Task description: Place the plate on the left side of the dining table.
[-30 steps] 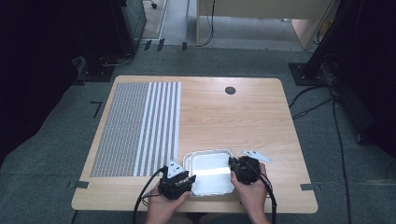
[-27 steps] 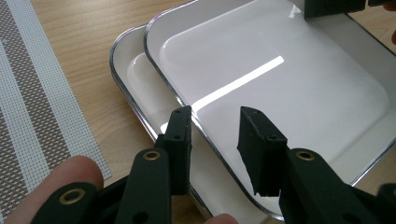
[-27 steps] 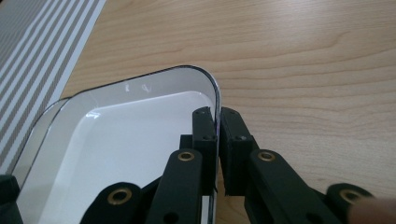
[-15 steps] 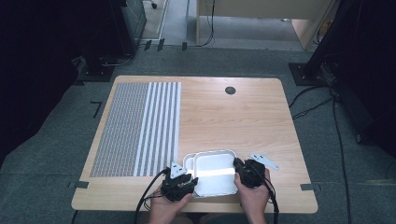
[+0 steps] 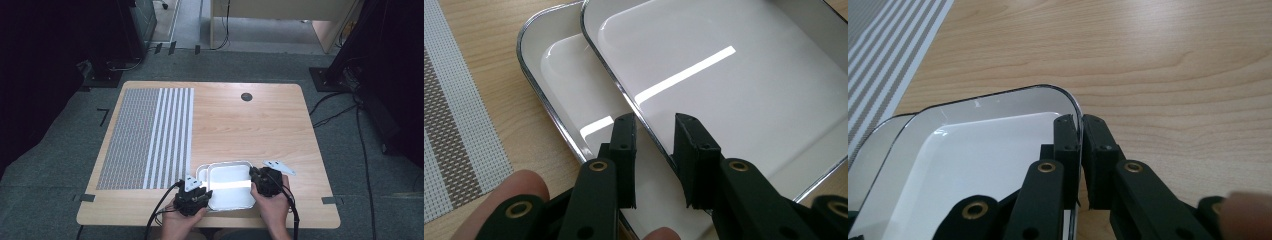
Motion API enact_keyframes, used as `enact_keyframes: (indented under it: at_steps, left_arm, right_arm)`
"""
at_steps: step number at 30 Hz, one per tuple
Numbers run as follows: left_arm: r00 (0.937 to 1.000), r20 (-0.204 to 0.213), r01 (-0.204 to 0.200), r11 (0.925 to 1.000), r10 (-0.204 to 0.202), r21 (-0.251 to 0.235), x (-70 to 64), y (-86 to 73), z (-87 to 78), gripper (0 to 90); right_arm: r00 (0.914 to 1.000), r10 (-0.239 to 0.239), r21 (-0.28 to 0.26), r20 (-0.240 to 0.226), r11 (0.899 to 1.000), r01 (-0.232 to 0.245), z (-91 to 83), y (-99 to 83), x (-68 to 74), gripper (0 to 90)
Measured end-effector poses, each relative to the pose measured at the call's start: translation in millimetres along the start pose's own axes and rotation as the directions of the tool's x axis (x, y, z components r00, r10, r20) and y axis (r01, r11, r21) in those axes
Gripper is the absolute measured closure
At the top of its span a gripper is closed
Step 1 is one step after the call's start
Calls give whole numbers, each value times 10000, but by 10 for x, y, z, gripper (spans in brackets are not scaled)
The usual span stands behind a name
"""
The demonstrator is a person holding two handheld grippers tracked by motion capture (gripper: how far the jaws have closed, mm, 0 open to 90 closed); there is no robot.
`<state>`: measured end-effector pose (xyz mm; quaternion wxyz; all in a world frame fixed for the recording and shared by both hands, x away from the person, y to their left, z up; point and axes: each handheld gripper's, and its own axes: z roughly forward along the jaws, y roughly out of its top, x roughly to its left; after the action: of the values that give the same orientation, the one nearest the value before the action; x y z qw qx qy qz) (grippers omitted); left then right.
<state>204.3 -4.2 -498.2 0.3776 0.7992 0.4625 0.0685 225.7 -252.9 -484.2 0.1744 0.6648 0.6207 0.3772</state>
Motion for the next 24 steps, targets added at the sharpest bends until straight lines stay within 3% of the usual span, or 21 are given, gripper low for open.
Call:
enact_keyframes:
  at_steps: [4,8,11,18,24]
  left_arm:
    - [10000,65,44,10000,-44,25,-5,3,4,720]
    - [9999,67,110,9999,-110,0,-16,-5,2,734]
    - [9994,299,160,9998,-158,-70,-6,-5,-13,741]
    - [9998,108,191,9998,-190,-81,-5,0,-38,785]
    - [9996,137,264,9995,-261,-177,-2,37,-84,799]
  right_arm:
    - [9980,617,-113,-110,9980,-618,-12,-19,-24,882]
    - [9967,808,-273,52,9964,-806,-19,-38,-10,886]
    - [9909,1336,-371,-129,9903,-1340,-49,-61,-43,887]
    - [9971,759,-849,-7,9935,-757,-157,-71,48,887]
    - [9960,891,-686,-65,9936,-893,-176,-50,40,891]
